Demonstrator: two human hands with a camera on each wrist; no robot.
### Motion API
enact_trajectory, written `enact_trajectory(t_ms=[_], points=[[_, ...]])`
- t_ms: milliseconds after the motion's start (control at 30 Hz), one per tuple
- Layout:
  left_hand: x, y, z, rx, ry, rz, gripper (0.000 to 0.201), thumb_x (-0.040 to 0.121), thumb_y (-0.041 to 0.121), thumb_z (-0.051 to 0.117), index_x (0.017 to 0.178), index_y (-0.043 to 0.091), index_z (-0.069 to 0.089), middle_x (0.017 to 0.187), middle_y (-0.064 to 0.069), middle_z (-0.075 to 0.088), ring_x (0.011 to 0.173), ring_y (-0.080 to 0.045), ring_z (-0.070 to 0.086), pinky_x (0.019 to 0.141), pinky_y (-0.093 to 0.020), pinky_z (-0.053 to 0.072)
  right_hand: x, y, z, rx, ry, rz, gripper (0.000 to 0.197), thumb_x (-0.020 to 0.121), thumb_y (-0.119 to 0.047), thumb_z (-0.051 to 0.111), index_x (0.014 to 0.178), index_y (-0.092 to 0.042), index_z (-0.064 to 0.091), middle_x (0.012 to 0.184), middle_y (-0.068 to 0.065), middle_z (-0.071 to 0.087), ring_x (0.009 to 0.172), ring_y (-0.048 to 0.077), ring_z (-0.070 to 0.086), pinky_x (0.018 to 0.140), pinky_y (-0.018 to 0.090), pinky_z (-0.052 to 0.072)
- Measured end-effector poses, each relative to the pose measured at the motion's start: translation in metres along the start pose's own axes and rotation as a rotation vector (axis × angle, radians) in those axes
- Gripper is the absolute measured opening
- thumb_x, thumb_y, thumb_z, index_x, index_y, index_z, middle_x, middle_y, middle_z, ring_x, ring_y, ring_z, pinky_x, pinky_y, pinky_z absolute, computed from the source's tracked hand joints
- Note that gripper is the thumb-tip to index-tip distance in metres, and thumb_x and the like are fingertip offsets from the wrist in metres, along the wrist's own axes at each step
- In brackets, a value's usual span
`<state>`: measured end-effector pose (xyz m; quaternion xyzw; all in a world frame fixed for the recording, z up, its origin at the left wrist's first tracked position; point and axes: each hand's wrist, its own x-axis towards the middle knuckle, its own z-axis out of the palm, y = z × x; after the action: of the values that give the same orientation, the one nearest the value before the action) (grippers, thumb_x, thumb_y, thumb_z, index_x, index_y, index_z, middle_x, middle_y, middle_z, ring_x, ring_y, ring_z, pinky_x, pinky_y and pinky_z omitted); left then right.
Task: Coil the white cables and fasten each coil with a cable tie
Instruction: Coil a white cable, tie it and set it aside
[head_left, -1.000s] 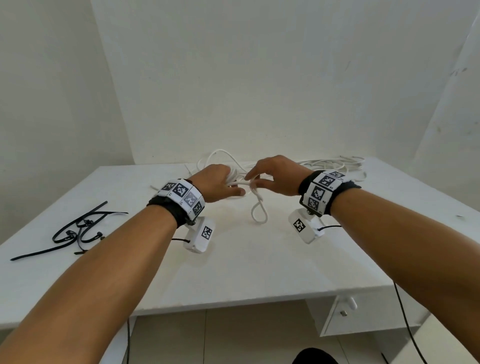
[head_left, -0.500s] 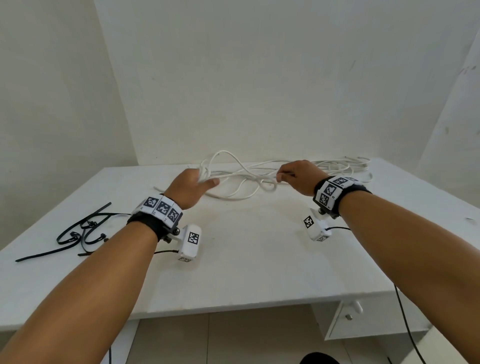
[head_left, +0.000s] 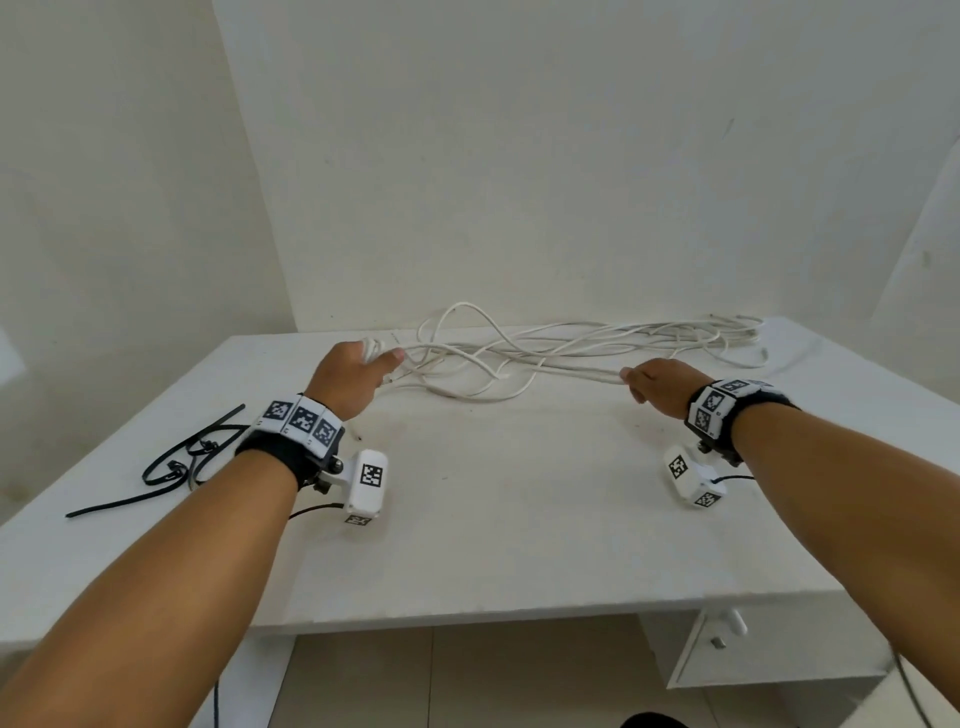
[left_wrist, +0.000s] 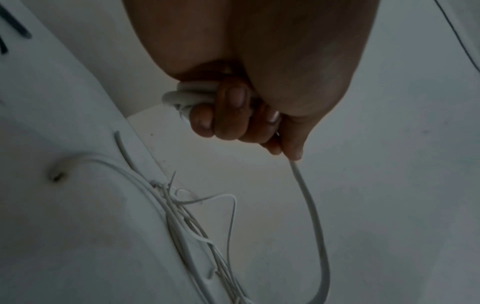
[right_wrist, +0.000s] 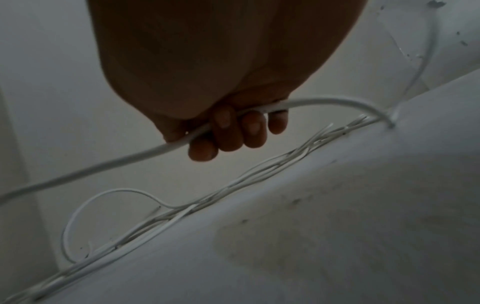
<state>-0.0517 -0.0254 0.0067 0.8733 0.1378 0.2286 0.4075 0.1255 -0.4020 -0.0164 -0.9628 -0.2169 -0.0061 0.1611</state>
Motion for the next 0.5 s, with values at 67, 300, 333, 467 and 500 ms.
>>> enact_trajectory(t_ms=[67,300,333,467,500], points=[[-0.001,0.004,0.012,-0.029,-0.034,-0.007,0.052,0.093,0.040,0.062,0.078,-0.009,0.060,0.054,-0.001,0.049,0.048,-0.018,0.043,0.059,-0.029,0.036,0.001,-0.006,0.003,-0.015,-0.028,-0.019,0.046,0.104,-0.042,0.034,0.075,-0.018,0.060,0.086,0.003,0.065,0.086,0.027,0.061,0.083,0.039,0.048],[-0.013,0.027,0.039,0.029,-0.143,0.031,0.041,0.096,0.041,0.056,0.068,0.011,0.058,0.057,-0.003,0.054,0.052,-0.020,0.048,0.062,-0.029,0.038,-0.004,-0.044,0.012,0.069,-0.073,-0.029,0.035,0.101,-0.040,0.039,0.088,-0.026,0.068,0.087,-0.009,0.071,0.095,0.018,0.065,0.096,0.039,0.044],[-0.016,0.030,0.041,0.053,-0.155,0.044,0.040,0.097,0.040,0.055,0.068,0.011,0.057,0.058,-0.002,0.054,0.053,-0.019,0.049,0.060,-0.029,0.037,-0.004,-0.052,0.013,0.146,-0.068,-0.063,0.033,0.100,-0.033,0.041,0.087,-0.024,0.070,0.093,-0.006,0.073,0.099,0.020,0.066,0.095,0.037,0.045],[-0.022,0.044,0.047,0.118,-0.180,0.118,0.043,0.100,0.033,0.053,0.073,0.000,0.058,0.058,0.000,0.050,0.055,-0.013,0.047,0.054,-0.022,0.034,-0.013,-0.101,0.001,0.843,-0.016,-0.119,0.044,0.105,-0.034,0.036,0.105,-0.006,0.070,0.107,0.009,0.074,0.101,0.026,0.070,0.084,0.033,0.046],[-0.022,0.044,0.048,0.118,-0.179,0.124,0.046,0.100,0.033,0.053,0.078,-0.006,0.060,0.059,0.000,0.050,0.055,-0.013,0.046,0.054,-0.020,0.034,-0.017,-0.114,-0.007,1.007,-0.050,-0.108,0.050,0.105,-0.044,0.034,0.108,-0.008,0.069,0.106,0.008,0.074,0.094,0.025,0.072,0.085,0.040,0.048]])
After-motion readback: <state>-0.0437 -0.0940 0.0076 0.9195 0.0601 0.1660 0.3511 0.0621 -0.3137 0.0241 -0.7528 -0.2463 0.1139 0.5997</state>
